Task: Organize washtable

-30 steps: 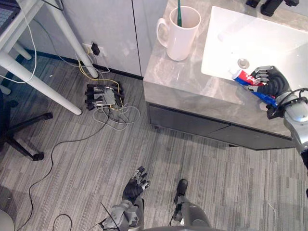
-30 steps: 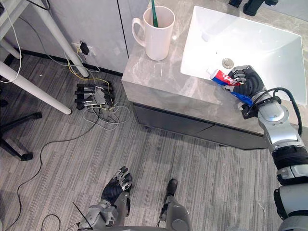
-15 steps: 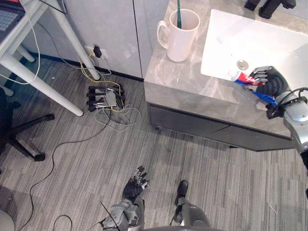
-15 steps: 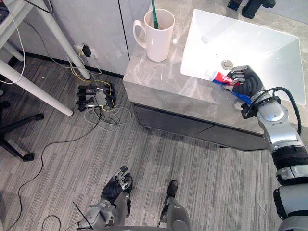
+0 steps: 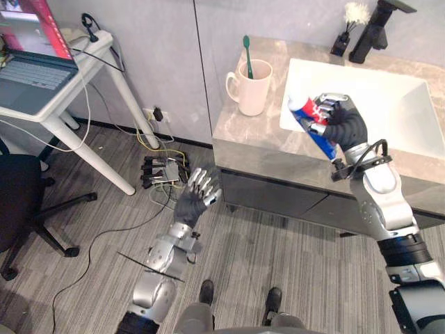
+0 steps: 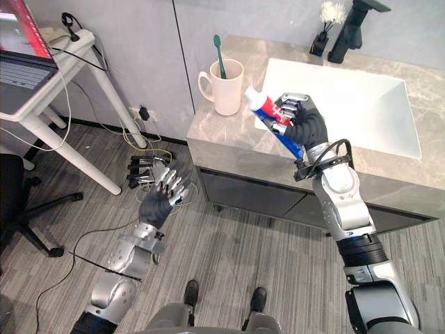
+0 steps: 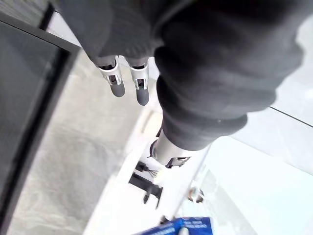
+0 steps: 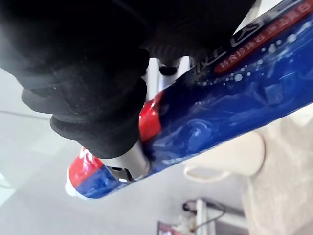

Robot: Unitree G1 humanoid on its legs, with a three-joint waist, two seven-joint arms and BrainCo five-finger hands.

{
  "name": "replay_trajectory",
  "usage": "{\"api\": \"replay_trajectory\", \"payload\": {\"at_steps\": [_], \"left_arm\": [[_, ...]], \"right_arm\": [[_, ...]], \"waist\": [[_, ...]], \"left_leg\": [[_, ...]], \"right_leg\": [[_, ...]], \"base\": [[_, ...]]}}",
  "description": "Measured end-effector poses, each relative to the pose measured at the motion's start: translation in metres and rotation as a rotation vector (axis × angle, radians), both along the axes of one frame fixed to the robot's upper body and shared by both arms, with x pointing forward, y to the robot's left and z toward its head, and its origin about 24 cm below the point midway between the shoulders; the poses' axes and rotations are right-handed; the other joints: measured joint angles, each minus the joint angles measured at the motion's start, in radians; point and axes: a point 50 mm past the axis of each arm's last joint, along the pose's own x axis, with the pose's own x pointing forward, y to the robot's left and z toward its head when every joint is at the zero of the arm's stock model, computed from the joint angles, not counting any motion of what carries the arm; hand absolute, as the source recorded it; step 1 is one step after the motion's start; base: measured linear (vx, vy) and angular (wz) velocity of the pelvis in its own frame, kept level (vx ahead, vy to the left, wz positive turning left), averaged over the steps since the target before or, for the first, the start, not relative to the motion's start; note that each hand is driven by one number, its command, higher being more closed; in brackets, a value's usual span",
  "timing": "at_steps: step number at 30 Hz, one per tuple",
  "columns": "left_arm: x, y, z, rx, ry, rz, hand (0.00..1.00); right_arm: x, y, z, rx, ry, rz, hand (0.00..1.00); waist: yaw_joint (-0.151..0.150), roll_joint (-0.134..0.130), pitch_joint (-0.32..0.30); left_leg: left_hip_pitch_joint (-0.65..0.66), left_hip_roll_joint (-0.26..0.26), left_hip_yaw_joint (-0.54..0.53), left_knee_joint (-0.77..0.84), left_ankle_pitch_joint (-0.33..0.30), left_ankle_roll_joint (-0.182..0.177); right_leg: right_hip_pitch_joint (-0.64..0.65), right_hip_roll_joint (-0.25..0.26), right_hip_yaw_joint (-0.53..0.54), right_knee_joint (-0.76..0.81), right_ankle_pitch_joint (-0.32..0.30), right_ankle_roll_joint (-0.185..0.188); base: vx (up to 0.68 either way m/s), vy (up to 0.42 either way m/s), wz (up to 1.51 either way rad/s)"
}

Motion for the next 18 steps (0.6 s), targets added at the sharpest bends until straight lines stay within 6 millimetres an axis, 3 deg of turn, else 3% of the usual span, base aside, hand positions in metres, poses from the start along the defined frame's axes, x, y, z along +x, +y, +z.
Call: {"api": "replay_trajectory", "payload": {"at_steps": [9, 18], "left_arm": [[0.000, -0.001, 0.009, -0.041, -0.016, -0.029, 0.00], [0.007, -0.015, 0.023, -0.039, -0.064, -0.089, 0.00]], "right_arm": [[-0.014, 0.013, -0.039, 0.071, 0.134, 0.037, 1.00], [-0.017, 0.027, -0.055, 0.104, 0.185, 0.047, 1.00]], "waist": [[-0.022, 0.002, -0.047], [-0.024, 0.000, -0.078]], "left_leg": [[0.024, 0.002, -0.019, -0.039, 0.025, -0.004], [0.028, 0.004, -0.017, -0.044, 0.029, -0.004]], "right_leg": [[0.023, 0.001, -0.025, -0.004, -0.002, 0.000], [0.023, 0.004, -0.024, -0.008, -0.002, 0.000]], "base": [[-0.03, -0.005, 0.08], [0.00, -0.001, 0.00]]}}
